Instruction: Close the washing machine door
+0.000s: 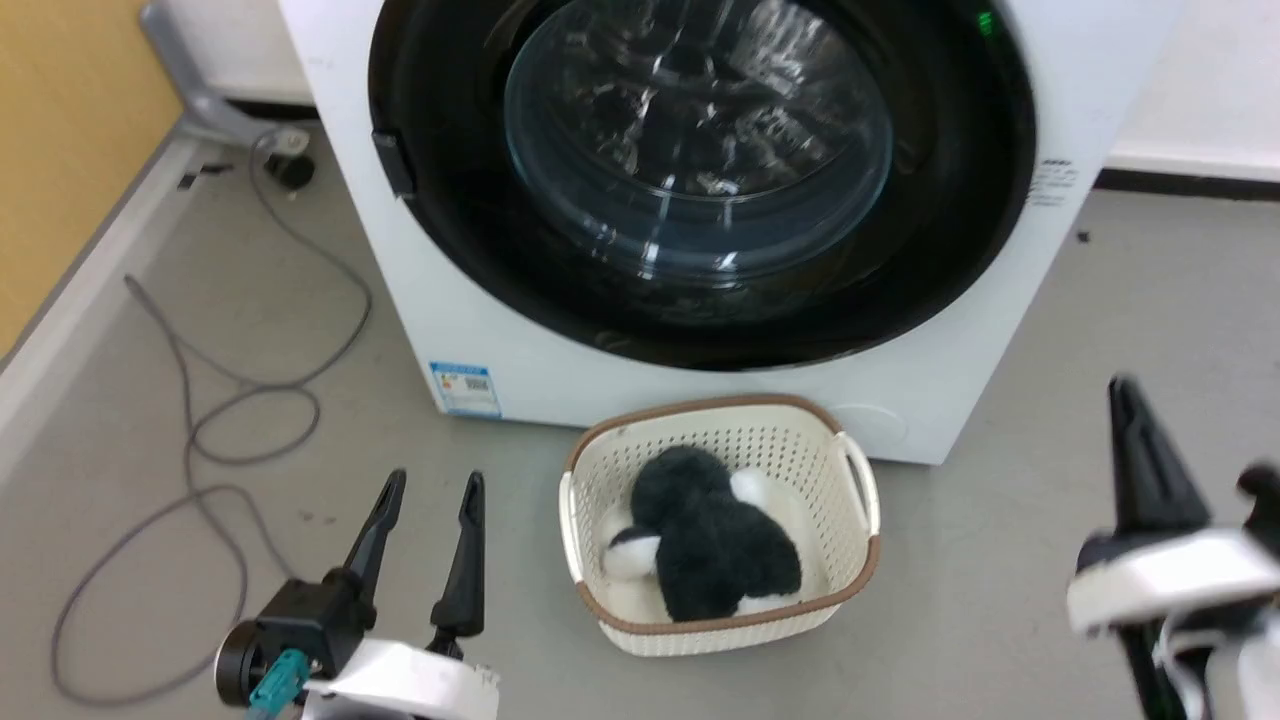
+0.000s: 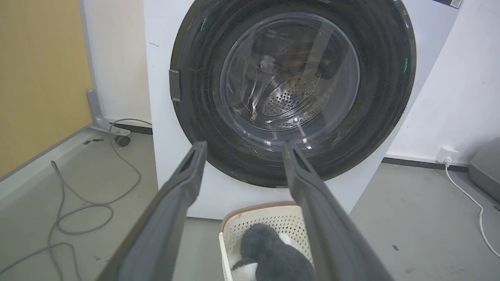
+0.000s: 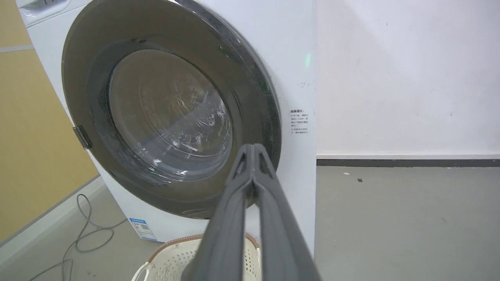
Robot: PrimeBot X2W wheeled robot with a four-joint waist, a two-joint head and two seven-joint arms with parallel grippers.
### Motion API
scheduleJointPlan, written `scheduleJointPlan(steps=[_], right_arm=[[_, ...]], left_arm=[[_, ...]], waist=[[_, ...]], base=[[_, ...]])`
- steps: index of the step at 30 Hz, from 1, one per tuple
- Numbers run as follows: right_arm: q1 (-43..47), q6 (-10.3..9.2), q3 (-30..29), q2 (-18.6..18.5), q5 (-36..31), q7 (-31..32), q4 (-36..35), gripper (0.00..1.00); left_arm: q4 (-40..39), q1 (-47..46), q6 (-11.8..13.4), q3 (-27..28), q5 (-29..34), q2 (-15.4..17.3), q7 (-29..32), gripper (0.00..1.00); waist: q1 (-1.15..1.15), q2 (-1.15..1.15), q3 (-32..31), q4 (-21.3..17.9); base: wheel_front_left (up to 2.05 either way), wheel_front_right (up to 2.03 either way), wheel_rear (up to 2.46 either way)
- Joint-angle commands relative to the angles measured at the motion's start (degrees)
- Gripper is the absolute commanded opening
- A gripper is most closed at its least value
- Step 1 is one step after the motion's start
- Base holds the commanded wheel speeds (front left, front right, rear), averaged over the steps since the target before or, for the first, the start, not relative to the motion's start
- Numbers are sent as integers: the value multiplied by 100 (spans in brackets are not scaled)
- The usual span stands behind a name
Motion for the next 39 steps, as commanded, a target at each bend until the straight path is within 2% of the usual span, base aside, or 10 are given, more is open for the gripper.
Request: scheduleJointPlan(steps=[1,6,7,8,9,21,28,29,39], right_arm=[[140,-4,-9,45,-43,-1,-76,0],[839,-4,-141,279,-191,43,-462,0],[953,-4,-172,317,-246,9,-522,7],[1056,-4,-205,358,-294,-31,-575,44],[1146,-4,-224,394,-341,-57,-609,100],[1580,-4,-180,533,-592,-142,-666,100],[1584,-4,-153,541,-552,-165,-672,100],[1504,0,-160,503,-561,-144,-674,0],[1474,0,-130,504,-613,-86,-683,0]], left_arm=[[9,92,-19,26,34,4,-25,100],[97,240,-33,-3,176,10,-25,100],[110,280,-32,7,191,10,-25,100],[120,320,-29,21,202,10,-25,100],[126,357,-22,33,218,10,-25,100],[228,550,149,38,573,22,-25,100],[194,540,175,71,462,16,-25,100],[199,480,161,54,457,3,4,0],[159,465,180,67,494,2,86,0]], waist=[[0,0,-75,-72],[0,0,-200,-104],[0,0,-232,-110],[0,0,-257,-112],[0,0,-280,-114],[0,0,-394,-55],[0,0,-379,-42],[0,0,-381,-41],[0,0,-380,-69]], base=[[0,0,0],[0,0,0],[0,0,0],[0,0,0],[0,0,0],[0,0,0],[0,0,0],[0,0,0],[0,0,0]])
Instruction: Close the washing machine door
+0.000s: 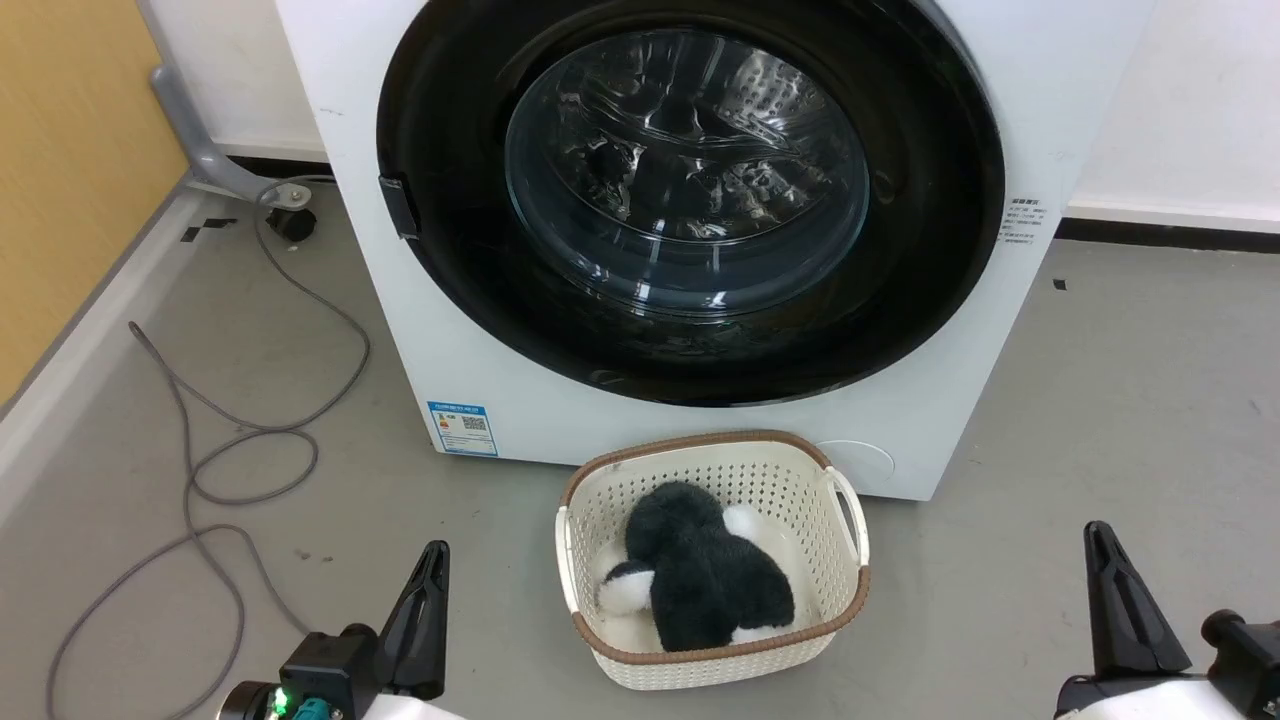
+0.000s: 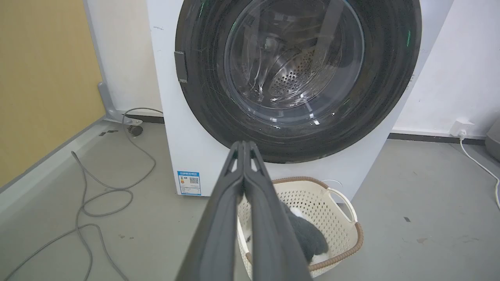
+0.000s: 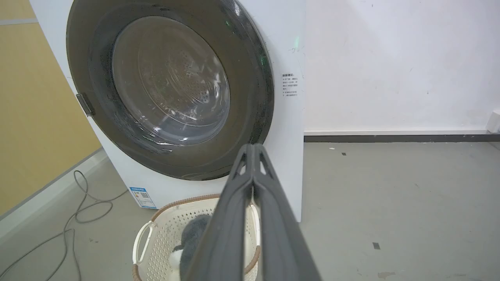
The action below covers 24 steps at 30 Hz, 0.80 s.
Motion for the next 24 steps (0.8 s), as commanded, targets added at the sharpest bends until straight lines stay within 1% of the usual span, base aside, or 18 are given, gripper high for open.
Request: scheduleJointPlan(steps=[1,24], right_arm=[[-28,0,20,3,-50,20,-10,0],[-122,-1,135,11,-233,225,-41,0]], left_arm=[[-30,-17,21,21,41,1,30,0],[-177,-69,89,98,173,2,299,0]], waist=[[0,0,0,-6],[0,0,3,-103]], base=[[0,0,0],[0,0,0]])
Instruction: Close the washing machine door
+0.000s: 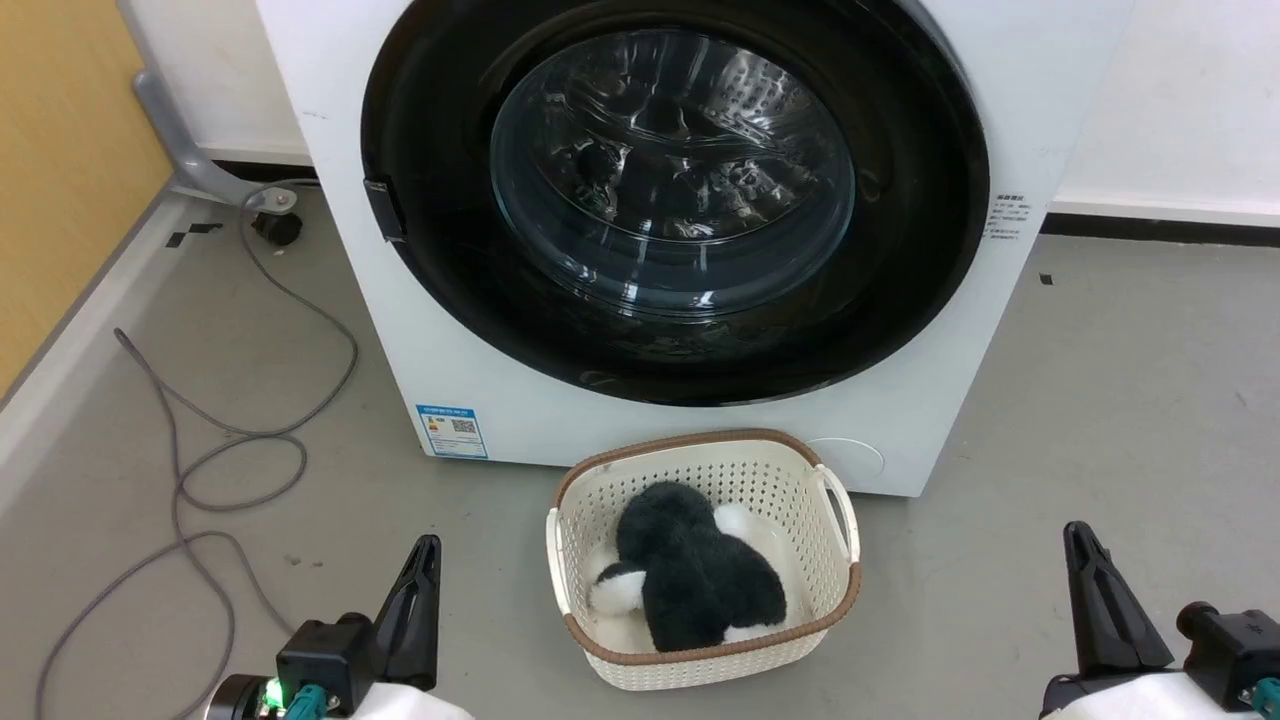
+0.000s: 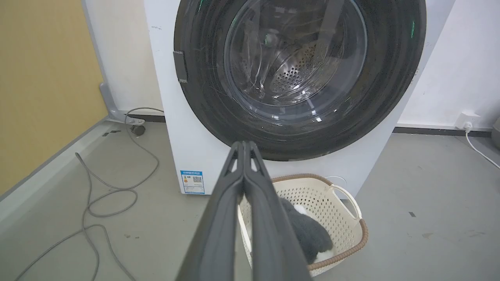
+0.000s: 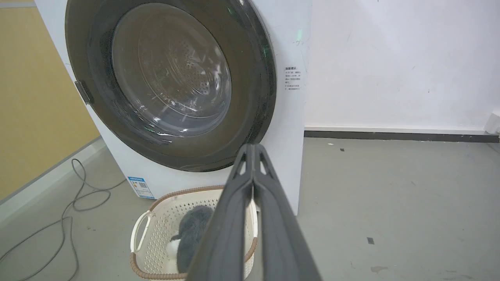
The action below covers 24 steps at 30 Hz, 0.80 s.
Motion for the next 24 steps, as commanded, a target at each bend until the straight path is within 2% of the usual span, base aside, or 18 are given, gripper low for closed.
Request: scheduleJointPlan(steps=[1,24], right_arm=[[-92,-1,23,11,-57,31,-26,0],[-190,-2,142,20,-248,245,-58,0]], left_arm=[[-33,-60,37,15,57,2,45,0],[-186,-114,108,96,194,2,326,0]], waist=[[0,0,0,-6],[0,0,3,-108]], base=[[0,0,0],[0,0,0]])
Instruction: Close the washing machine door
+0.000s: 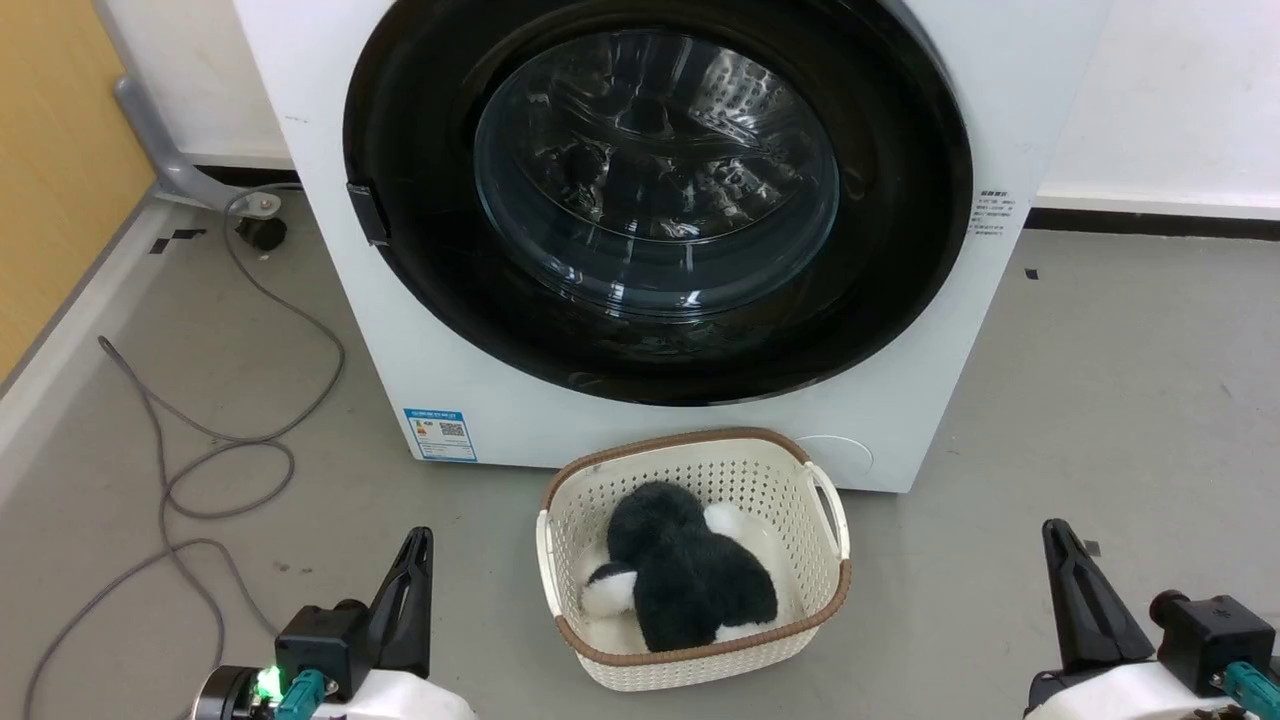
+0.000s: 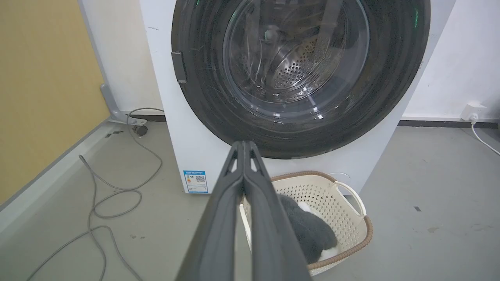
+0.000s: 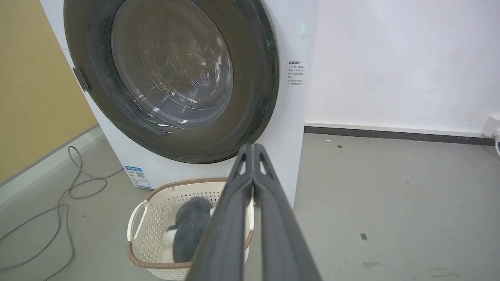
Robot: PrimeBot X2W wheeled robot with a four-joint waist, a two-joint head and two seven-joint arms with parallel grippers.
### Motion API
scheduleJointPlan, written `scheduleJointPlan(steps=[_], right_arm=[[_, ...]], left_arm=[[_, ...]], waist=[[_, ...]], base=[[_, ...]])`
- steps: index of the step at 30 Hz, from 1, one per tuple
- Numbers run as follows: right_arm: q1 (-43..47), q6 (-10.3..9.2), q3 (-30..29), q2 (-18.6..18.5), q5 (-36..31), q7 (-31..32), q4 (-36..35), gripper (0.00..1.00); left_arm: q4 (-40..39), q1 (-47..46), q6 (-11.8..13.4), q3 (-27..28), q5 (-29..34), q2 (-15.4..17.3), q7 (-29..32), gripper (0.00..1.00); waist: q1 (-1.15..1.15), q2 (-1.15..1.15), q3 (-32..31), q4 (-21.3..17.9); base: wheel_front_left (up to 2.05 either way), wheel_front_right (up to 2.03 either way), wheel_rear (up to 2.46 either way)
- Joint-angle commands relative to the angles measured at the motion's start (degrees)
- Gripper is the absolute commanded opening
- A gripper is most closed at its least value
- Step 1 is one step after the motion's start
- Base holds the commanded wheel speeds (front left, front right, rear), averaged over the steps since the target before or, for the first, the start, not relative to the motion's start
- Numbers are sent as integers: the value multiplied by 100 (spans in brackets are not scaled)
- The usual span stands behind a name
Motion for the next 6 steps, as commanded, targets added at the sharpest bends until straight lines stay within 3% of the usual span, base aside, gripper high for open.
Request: scheduleJointPlan(steps=[1,6], right_arm=[[-127,-2,21,20,-30,23,-43,0],[-148,-2,46,22,-69,67,-50,0]], left_arm=[[-50,-77,41,29,50,2,45,0],[-82,-89,56,45,79,2,103,0]], waist=[[0,0,0,-7],[0,0,1,-28]], base=[[0,0,0],[0,0,0]])
